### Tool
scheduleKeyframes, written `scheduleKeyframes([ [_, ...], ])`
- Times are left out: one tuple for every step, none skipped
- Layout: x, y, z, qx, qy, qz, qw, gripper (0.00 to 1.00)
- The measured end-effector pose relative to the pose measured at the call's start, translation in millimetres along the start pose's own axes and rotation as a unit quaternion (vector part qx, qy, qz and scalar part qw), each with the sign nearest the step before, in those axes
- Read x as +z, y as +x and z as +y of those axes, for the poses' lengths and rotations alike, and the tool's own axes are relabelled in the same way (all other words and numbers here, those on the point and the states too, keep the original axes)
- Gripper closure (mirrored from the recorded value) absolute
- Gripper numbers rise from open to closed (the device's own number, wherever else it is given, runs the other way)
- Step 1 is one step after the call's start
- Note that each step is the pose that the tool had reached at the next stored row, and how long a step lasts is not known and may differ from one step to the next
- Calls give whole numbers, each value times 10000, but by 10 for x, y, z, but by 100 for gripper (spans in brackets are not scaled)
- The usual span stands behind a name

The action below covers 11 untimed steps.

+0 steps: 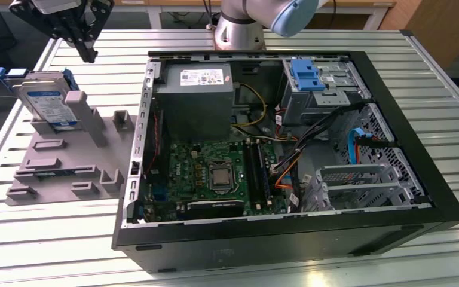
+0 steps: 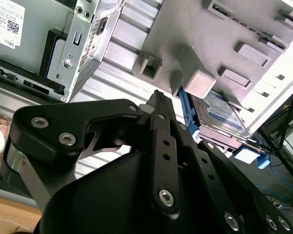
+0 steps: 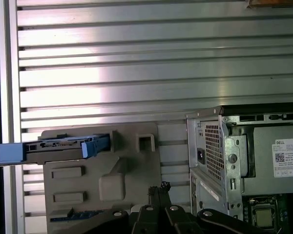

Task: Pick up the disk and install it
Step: 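Reach for the disk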

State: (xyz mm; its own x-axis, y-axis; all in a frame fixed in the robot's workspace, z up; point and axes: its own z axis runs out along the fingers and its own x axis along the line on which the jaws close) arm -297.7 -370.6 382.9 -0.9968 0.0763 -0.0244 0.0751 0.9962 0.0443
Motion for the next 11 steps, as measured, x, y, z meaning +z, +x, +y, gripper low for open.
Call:
scheduleKeyframes([
  [0, 5, 0, 1, 0, 0, 10000, 89],
  [0, 12, 0, 1, 0, 0, 10000, 89],
  [0, 19, 0, 0, 0, 0, 10000, 89],
  [0, 28, 1, 0, 0, 0, 10000, 89],
  [0, 38, 2, 0, 0, 0, 10000, 89],
  [0, 47, 2, 0, 0, 0, 10000, 89],
  [0, 49, 3, 0, 0, 0, 10000, 89],
  [0, 48, 3, 0, 0, 0, 10000, 89],
  [0, 49, 3, -1, 0, 0, 10000, 89],
  [0, 49, 2, -1, 0, 0, 10000, 89],
  [0, 50, 2, 0, 0, 0, 10000, 89],
])
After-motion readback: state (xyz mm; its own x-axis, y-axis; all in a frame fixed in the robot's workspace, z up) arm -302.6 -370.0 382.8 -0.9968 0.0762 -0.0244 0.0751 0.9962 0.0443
